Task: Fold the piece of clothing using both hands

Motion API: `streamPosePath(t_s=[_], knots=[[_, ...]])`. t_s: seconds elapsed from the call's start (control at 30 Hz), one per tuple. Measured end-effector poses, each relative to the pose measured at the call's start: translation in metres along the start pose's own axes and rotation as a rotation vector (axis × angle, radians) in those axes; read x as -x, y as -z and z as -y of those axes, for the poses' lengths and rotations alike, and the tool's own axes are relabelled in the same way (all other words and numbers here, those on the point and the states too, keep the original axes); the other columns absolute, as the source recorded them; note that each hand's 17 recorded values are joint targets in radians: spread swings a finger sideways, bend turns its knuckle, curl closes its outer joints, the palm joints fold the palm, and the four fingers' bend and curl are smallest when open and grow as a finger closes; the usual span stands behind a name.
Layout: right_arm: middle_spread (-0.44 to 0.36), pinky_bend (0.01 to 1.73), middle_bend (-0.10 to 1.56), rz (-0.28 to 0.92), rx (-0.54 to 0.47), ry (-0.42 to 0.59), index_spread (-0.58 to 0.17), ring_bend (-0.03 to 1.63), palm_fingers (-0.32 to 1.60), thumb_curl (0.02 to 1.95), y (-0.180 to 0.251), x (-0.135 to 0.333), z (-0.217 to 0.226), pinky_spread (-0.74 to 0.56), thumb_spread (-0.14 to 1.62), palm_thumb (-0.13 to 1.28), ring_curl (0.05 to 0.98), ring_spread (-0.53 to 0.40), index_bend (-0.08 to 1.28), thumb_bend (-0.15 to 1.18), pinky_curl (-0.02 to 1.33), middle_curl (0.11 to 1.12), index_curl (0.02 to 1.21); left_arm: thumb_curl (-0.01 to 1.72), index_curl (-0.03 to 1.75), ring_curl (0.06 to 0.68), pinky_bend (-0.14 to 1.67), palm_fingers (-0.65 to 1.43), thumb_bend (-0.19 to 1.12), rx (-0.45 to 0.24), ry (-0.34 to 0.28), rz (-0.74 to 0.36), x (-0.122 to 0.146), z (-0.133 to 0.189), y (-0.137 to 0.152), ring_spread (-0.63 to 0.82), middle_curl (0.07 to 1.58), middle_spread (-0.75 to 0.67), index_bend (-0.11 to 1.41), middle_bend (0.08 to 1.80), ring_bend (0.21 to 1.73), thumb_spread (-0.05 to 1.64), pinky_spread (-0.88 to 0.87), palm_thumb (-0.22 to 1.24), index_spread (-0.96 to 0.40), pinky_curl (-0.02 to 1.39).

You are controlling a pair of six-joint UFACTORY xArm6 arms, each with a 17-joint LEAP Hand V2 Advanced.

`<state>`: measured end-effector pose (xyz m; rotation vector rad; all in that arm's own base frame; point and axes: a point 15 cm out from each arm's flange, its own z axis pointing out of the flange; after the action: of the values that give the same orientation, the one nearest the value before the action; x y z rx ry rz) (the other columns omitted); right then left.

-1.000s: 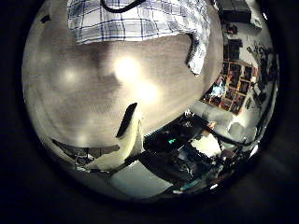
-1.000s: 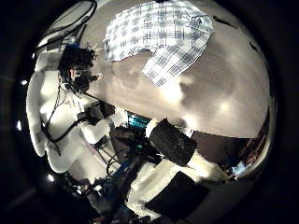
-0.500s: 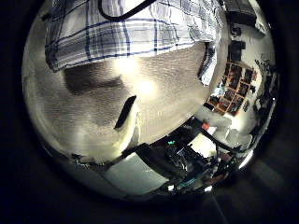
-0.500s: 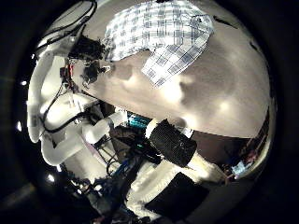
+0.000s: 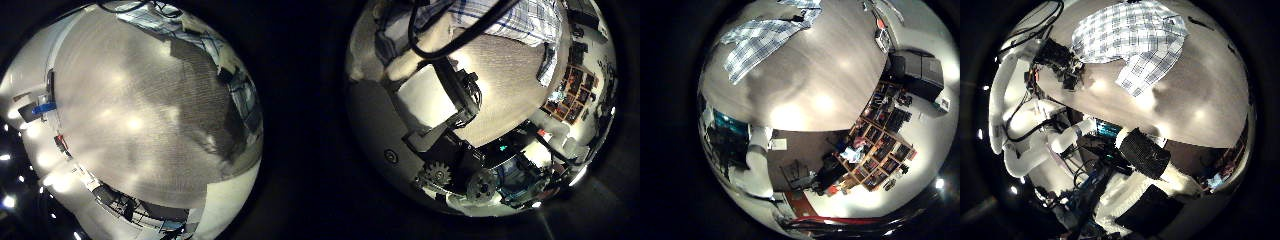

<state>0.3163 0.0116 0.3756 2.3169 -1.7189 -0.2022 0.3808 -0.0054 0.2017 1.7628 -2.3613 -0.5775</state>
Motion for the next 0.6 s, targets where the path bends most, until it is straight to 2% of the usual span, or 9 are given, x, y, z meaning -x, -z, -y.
streamPosePath(t_s=[0.17,0.2,0.3,0.43,0.6], knots=[[-0.123,0.72,0.37,0.012,0.060,0.022,-0.400,0.83,0.41,0.29,-0.030,0.003,0.001,0.22,1.31,0.43,0.210,-0.155,0.15,-0.02,0.09,0.37,0.30,0.31,0.73,0.413,0.39,1.01,0.00,-0.013,-0.006,-0.003,-0.002,-0.014,0.016,-0.49,0.70,-0.45,0.70,0.92,1.00,1.32,-0.49,0.58,-0.54,0.36],[-0.158,0.74,0.37,0.014,0.070,0.025,-0.396,0.84,0.41,0.29,-0.038,0.003,0.002,0.18,1.30,0.43,0.216,-0.176,0.16,-0.02,0.09,0.38,0.29,0.31,0.74,0.421,0.41,1.00,-0.01,-0.019,-0.009,-0.004,-0.003,-0.016,0.019,-0.49,0.71,-0.46,0.71,0.92,1.00,1.33,-0.50,0.58,-0.55,0.38],[-0.195,0.77,0.37,0.014,0.077,0.035,-0.386,0.87,0.40,0.30,-0.062,0.004,0.013,0.09,1.25,0.43,0.230,-0.211,0.15,-0.02,0.09,0.38,0.29,0.31,0.78,0.441,0.43,0.98,-0.01,-0.020,-0.019,-0.007,-0.005,-0.021,0.023,-0.50,0.73,-0.47,0.72,0.93,1.02,1.35,-0.54,0.58,-0.57,0.40],[-0.165,0.80,0.36,0.013,0.077,0.049,-0.362,0.87,0.35,0.31,-0.103,0.006,0.031,0.03,1.20,0.44,0.238,-0.232,0.16,-0.02,0.09,0.38,0.29,0.30,0.83,0.464,0.46,0.94,-0.01,-0.008,-0.032,-0.028,-0.011,-0.027,0.025,-0.50,0.76,-0.48,0.73,0.95,1.04,1.36,-0.57,0.58,-0.58,0.43],[-0.127,0.81,0.33,0.008,0.080,0.072,-0.320,0.81,0.24,0.32,-0.148,0.014,0.051,0.02,1.13,0.43,0.230,-0.198,0.16,-0.03,0.09,0.38,0.30,0.30,0.87,0.487,0.48,0.91,-0.01,-0.015,-0.035,-0.034,-0.011,-0.032,0.030,-0.50,0.79,-0.49,0.74,0.96,1.06,1.38,-0.59,0.58,-0.59,0.47]])
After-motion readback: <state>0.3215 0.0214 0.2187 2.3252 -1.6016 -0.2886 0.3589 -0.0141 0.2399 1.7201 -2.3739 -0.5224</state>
